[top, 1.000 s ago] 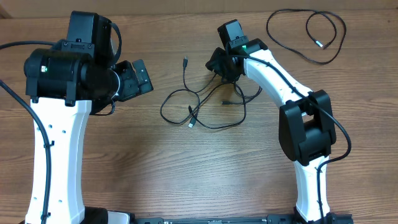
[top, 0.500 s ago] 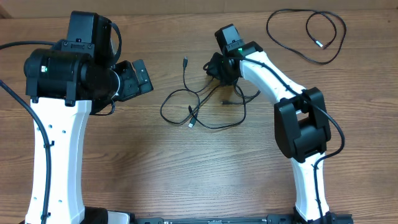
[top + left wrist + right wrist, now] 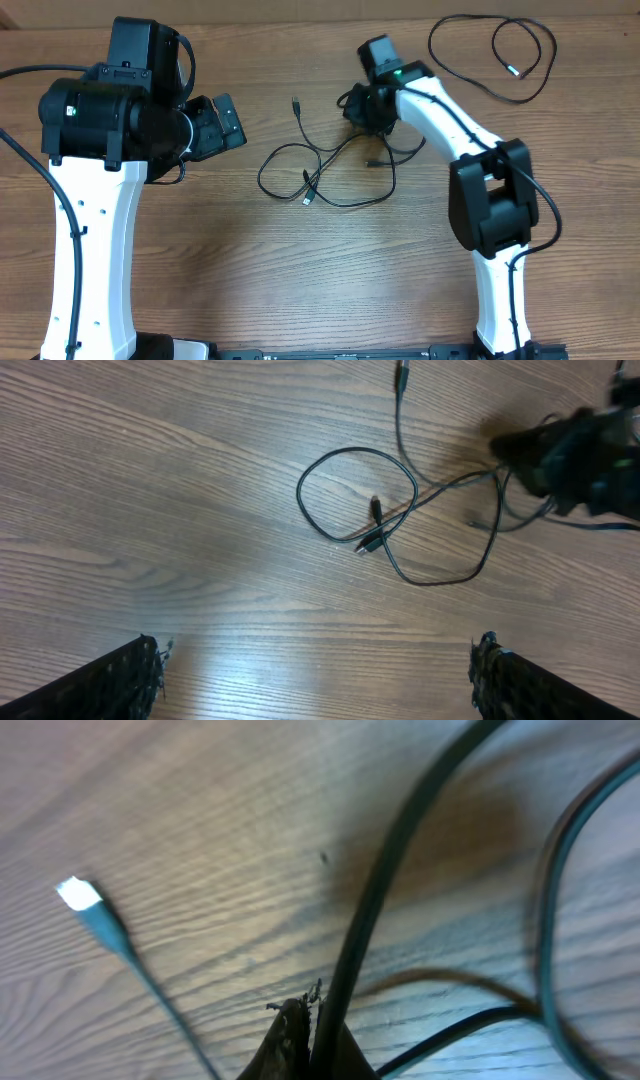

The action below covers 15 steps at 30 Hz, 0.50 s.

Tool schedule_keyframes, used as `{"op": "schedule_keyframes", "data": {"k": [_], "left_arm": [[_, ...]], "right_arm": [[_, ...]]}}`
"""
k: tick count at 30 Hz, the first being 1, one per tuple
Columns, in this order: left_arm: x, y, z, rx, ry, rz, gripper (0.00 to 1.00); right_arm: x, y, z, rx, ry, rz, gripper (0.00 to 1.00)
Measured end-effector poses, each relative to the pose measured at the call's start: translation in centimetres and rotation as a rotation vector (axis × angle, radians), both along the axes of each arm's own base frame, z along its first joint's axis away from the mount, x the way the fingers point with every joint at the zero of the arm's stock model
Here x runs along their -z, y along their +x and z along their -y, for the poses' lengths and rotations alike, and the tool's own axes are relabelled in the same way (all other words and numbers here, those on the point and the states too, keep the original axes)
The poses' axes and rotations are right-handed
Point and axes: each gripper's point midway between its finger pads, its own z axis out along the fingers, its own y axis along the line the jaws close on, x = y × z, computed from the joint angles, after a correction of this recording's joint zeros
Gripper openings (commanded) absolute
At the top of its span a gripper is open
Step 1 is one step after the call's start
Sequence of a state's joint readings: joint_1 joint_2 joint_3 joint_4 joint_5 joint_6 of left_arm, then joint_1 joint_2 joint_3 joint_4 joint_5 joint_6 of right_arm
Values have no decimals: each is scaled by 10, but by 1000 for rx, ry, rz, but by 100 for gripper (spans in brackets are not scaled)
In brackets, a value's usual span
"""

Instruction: Untangle cables

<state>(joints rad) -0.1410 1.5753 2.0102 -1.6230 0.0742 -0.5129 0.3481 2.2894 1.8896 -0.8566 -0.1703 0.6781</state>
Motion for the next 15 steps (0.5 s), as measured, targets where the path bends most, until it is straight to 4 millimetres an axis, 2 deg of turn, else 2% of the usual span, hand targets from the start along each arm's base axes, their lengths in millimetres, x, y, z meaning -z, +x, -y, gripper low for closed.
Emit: {"op": "schedule_keyframes", "data": {"k": [2, 4, 7, 11, 14, 15], "left_arm": [[0, 0, 0, 0, 0, 0, 100], [0, 0, 0, 0, 0, 1, 100], [0, 1, 0, 0, -1, 4, 100], [0, 1, 0, 0, -1, 4, 100], [0, 1, 0, 0, -1, 4, 100], [0, 1, 0, 0, -1, 4, 100]], "right_arm": [[-20, 7, 2, -39, 21, 47, 4], [-50, 13, 3, -78, 48, 114, 4], [-109, 20, 1, -136, 81, 252, 4], [-215, 14, 2, -200, 115, 493, 4], [-290, -2, 13, -222, 123, 665, 4], [-309, -8, 19, -222, 122, 708, 4]]}}
